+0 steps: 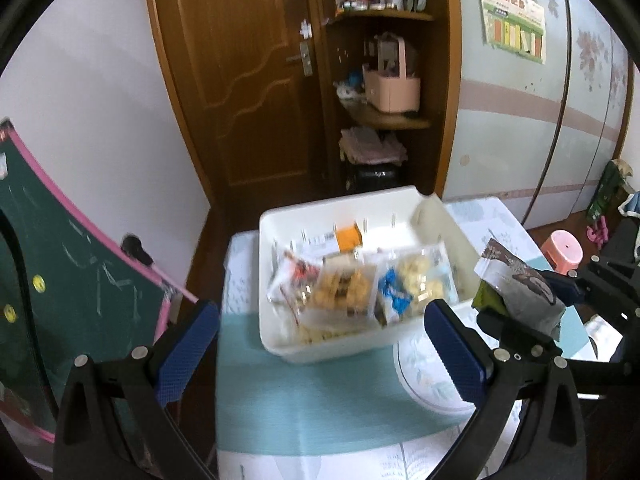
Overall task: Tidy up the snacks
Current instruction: 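Lift both packs over the white basket and open both grippers inside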
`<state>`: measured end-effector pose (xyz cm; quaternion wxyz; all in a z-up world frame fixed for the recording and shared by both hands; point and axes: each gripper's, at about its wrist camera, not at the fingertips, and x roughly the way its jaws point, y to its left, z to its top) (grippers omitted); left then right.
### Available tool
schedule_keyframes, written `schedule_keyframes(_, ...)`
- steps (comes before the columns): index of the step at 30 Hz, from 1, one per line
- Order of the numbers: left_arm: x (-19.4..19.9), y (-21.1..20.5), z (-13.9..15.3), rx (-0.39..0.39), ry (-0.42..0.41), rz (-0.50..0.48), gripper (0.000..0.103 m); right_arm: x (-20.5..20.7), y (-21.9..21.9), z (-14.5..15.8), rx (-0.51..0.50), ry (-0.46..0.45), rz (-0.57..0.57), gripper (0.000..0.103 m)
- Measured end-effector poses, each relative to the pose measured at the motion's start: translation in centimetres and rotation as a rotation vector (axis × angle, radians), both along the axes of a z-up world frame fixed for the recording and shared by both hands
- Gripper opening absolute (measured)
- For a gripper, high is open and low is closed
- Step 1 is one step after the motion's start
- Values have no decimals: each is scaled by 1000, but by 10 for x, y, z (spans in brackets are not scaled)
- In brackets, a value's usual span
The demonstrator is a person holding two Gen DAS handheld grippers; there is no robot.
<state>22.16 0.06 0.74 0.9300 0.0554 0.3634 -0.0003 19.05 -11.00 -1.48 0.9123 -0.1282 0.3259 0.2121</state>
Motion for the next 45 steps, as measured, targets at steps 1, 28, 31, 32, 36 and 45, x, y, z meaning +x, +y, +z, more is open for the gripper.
schedule_keyframes(1, 2, -1, 4, 8, -11, 0, 102, 1, -1, 4, 2, -8, -5, 39)
schedule_keyframes(28, 97, 19, -2, -39, 14, 115, 102, 99, -9, 28, -3, -65, -223, 39)
schedule_keyframes(31, 105, 23, -14, -46, 33, 119, 102, 108, -9, 17, -4, -42, -239, 39)
schedule_keyframes(32, 107, 24, -17, -46, 38, 119, 102, 112, -10, 13, -6, -34, -243, 39)
schedule_keyframes(36, 115, 23, -29, -35, 53, 115, 102, 123, -11, 2, -3, -11, -250, 39)
schedule_keyframes(45, 131, 15, -48, -30, 71, 97, 102, 143, -6, -15, 2, 17, -251, 40)
